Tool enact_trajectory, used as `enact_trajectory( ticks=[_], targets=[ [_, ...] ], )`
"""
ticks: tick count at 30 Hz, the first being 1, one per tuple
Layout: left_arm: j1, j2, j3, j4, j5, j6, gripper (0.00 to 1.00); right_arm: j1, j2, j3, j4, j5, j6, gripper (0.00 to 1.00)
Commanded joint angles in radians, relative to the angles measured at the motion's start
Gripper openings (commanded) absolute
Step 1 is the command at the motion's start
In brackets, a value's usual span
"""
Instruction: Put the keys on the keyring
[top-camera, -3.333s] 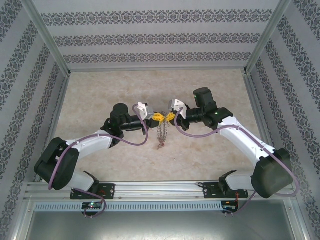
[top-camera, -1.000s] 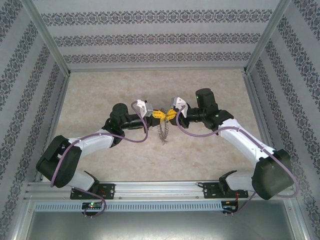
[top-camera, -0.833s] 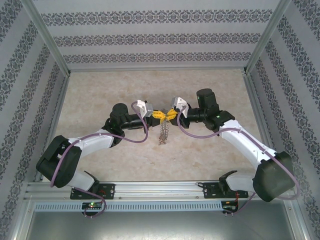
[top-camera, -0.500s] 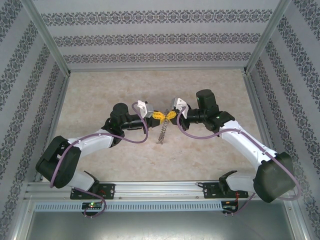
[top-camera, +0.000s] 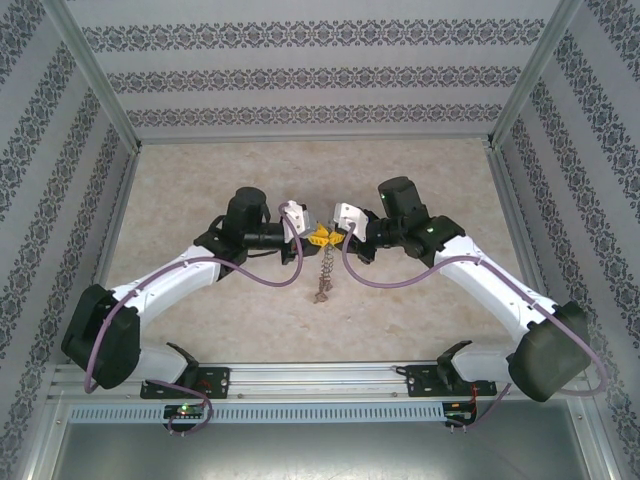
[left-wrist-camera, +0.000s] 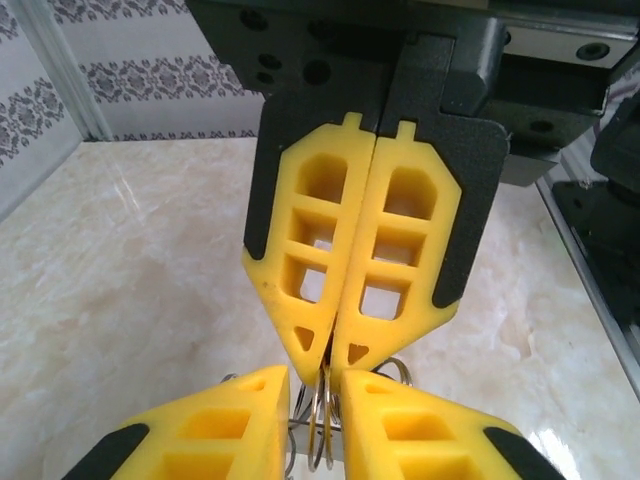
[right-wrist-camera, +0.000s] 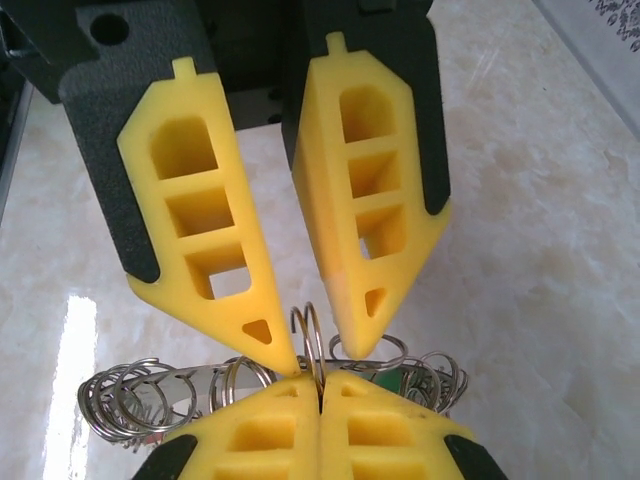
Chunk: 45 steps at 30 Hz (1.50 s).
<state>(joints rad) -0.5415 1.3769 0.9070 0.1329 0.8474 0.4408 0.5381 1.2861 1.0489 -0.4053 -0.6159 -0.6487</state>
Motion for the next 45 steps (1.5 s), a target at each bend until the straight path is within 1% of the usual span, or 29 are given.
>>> enact_trajectory(
  ticks=[1,2,3,5,10,13,19,20,22,24,25,26,27,29,31,33,38,40,42,44,45],
  targets=[
    [-0.018,0.009,0.044,-0.181,0.05,0.137,0.17,0.018,0.011,0.04,-0.023,0.018,-0.045,0.0],
    [-0.017,0.011,0.045,-0.184,0.052,0.141,0.12,0.02,0.014,0.04,-0.022,0.024,-0.048,0.0],
    [-0.017,0.015,0.046,-0.191,0.05,0.146,0.1,0.022,0.017,0.041,-0.023,0.025,-0.049,0.0],
    [-0.017,0.019,0.047,-0.203,0.045,0.155,0.0,0.023,0.023,0.037,-0.019,0.028,-0.05,0.0],
    [-0.017,0.039,0.029,-0.206,0.026,0.156,0.0,0.024,0.046,0.022,-0.008,0.027,-0.05,0.0],
    [-0.017,0.048,-0.008,-0.149,0.008,0.119,0.0,0.025,0.068,0.0,0.012,0.017,-0.042,0.0],
    [-0.014,0.05,-0.152,0.134,-0.022,-0.033,0.0,0.02,0.113,-0.04,0.052,0.022,-0.022,0.0],
    [-0.014,0.056,-0.17,0.176,-0.025,-0.06,0.0,0.011,0.12,-0.051,0.072,0.005,-0.012,0.02],
    [-0.014,0.067,-0.198,0.256,-0.036,-0.097,0.0,-0.005,0.139,-0.071,0.107,-0.021,0.007,0.11],
    [-0.013,0.079,-0.215,0.297,-0.048,-0.117,0.0,-0.013,0.164,-0.071,0.099,-0.038,0.0,0.1],
    [-0.013,0.085,-0.219,0.305,-0.057,-0.121,0.0,-0.016,0.178,-0.072,0.103,-0.043,0.002,0.15],
    [-0.012,0.089,-0.227,0.322,-0.063,-0.127,0.0,-0.019,0.187,-0.074,0.109,-0.05,0.007,0.17],
    [-0.013,0.092,-0.239,0.348,-0.069,-0.136,0.0,-0.022,0.197,-0.074,0.112,-0.061,0.009,0.16],
    [-0.012,0.099,-0.244,0.364,-0.07,-0.146,0.0,-0.026,0.215,-0.073,0.121,-0.062,0.016,0.19],
    [-0.012,0.102,-0.261,0.404,-0.075,-0.164,0.0,-0.034,0.223,-0.072,0.115,-0.097,0.012,0.16],
    [-0.011,0.103,-0.267,0.417,-0.082,-0.167,0.0,-0.041,0.224,-0.083,0.142,-0.108,0.033,0.21],
    [-0.008,0.105,-0.283,0.457,-0.089,-0.189,0.0,-0.062,0.222,-0.112,0.16,-0.146,0.041,0.23],
    [-0.007,0.105,-0.287,0.47,-0.094,-0.192,0.0,-0.067,0.221,-0.118,0.158,-0.151,0.047,0.27],
    [-0.006,0.106,-0.29,0.477,-0.092,-0.197,0.0,-0.069,0.215,-0.121,0.149,-0.162,0.04,0.27],
    [-0.007,0.106,-0.291,0.481,-0.088,-0.2,0.0,-0.072,0.208,-0.127,0.156,-0.151,0.056,0.3],
    [-0.006,0.103,-0.294,0.485,-0.093,-0.202,0.0,-0.072,0.209,-0.121,0.131,-0.153,0.055,0.3]
  ],
)
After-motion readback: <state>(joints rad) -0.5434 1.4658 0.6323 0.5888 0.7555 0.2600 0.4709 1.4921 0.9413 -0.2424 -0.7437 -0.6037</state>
